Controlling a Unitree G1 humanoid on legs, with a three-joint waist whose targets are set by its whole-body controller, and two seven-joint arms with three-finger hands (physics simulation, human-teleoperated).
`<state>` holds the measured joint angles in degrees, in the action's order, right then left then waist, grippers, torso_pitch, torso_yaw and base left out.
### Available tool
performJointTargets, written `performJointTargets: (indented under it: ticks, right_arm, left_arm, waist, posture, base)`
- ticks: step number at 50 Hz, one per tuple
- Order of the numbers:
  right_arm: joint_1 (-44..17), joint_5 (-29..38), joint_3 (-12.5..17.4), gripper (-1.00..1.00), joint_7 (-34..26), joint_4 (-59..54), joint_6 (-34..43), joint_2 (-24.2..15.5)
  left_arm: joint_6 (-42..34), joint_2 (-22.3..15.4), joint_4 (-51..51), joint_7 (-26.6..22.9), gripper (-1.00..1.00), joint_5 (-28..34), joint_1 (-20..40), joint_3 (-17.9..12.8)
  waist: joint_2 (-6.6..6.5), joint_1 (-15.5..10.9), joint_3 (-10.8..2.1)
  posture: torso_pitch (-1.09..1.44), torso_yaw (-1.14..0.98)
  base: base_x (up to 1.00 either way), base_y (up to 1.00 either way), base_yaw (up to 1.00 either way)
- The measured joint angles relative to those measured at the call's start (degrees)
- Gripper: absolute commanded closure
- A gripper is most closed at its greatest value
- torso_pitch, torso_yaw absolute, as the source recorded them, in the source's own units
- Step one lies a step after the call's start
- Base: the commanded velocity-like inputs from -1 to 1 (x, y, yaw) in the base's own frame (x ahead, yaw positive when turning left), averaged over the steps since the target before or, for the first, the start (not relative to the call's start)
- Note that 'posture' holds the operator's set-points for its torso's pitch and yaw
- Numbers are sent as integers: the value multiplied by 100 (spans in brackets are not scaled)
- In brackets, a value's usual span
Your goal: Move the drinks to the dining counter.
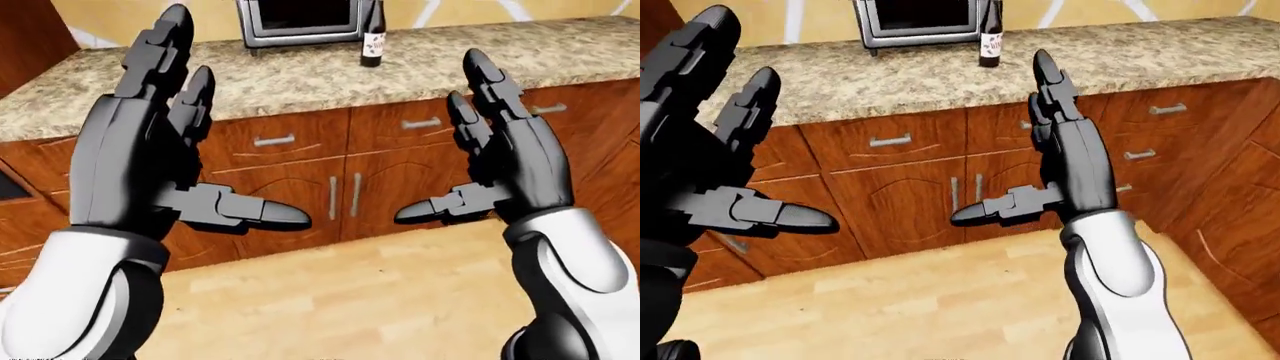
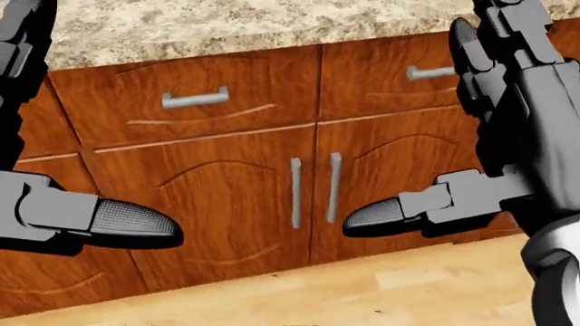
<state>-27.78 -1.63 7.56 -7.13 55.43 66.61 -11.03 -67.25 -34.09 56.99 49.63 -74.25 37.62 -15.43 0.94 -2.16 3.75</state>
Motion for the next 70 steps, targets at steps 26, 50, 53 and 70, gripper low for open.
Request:
performJointTargets:
  ticks: [26,50,53,70]
  right_arm:
    - [-410,-404,356,-100,290,293,361,-129]
    - [-535,-1053,574,-100,912,79,548,-216]
    - [-493,-1101,530,-100,946,114,520,-259]
    - [-494,-1071,530,-100,1044,77,462,-333]
  left_arm:
    - [-8,-127,-56,93,-100,-159,186,-96]
    - [227,-487,-154,367,-100,-697,127,-12]
    - [235,-517,-144,374,-100,-683,164,-61]
    - [291,-551,-93,288,-100,-766,169,31]
  waist:
    - [-272,140,-36]
    - [-467,89,73]
    - [-484,183,98]
    - [208,102,-68]
  posture:
    - [0,0]
    - [0,0]
    - [0,0]
    - [0,0]
  base:
    - [46,0,23]
    - [11,0,-20]
    - [5,0,0]
    - [52,-6,0]
